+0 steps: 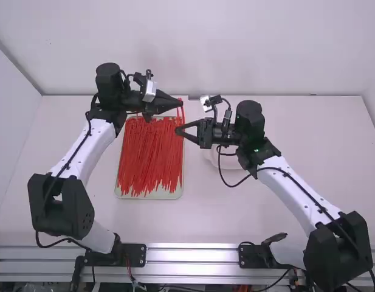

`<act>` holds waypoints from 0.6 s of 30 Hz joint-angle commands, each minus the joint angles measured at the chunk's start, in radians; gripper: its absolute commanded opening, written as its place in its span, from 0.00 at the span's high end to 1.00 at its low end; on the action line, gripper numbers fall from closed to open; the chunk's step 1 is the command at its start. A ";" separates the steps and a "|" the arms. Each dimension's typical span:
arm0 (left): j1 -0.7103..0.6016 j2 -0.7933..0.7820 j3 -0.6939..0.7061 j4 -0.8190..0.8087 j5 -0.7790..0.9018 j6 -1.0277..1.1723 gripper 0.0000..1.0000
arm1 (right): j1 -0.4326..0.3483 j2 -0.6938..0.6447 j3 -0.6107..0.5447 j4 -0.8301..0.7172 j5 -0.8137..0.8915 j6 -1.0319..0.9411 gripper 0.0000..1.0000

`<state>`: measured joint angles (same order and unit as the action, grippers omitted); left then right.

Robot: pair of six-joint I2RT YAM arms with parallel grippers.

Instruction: Fasten the cable tie

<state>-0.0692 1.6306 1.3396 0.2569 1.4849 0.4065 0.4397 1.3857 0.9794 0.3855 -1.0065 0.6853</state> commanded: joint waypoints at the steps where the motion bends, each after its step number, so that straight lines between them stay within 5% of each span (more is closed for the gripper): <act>1: -0.002 0.002 -0.006 -0.010 0.022 0.083 0.98 | -0.006 0.002 0.002 0.003 0.006 0.007 1.00; 18: -0.003 0.002 -0.006 0.024 0.015 0.178 0.98 | -0.014 0.002 0.002 0.003 0.037 0.045 1.00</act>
<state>-0.0692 1.6306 1.3396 0.2752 1.4849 0.5701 0.4271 1.3857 0.9794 0.3859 -0.9863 0.7246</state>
